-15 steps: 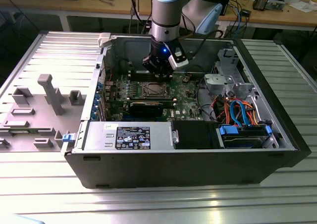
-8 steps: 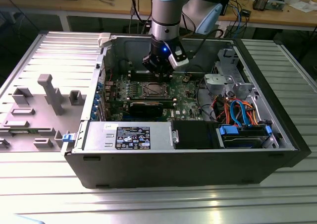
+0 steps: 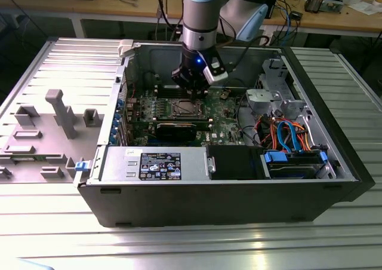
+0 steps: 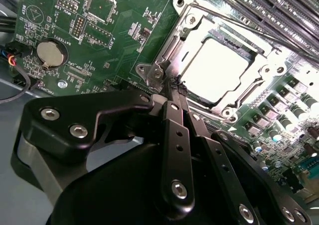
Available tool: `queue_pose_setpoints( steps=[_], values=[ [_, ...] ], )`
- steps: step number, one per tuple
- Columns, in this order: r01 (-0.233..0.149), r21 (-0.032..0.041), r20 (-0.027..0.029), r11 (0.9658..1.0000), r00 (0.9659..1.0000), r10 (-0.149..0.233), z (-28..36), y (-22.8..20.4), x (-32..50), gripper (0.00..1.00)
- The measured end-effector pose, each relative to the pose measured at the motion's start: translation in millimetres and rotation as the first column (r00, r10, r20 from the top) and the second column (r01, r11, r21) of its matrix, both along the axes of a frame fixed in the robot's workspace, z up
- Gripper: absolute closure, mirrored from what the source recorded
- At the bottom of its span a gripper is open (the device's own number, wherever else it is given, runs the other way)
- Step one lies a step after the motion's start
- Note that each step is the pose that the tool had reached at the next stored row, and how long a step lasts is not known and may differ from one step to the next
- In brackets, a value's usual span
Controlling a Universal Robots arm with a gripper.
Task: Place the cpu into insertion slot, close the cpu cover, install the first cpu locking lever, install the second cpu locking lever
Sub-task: 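Install the second cpu locking lever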
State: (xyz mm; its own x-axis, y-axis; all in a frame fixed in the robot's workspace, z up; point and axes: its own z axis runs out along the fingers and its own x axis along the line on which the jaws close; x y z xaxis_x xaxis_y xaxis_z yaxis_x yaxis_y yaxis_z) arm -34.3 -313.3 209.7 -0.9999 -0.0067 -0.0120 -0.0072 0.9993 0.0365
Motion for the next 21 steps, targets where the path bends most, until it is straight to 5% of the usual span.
queue_pose_setpoints(
  steps=[17, 21],
  values=[
    [0.000, 0.0000, 0.0000, 1.0000, 1.0000, 0.000, 0.0, -3.5, 0.0, 0.89],
    [0.000, 0.0000, -0.0001, 1.0000, 1.0000, 0.000, 4.8, -3.5, 0.1, 0.89]
  ],
)
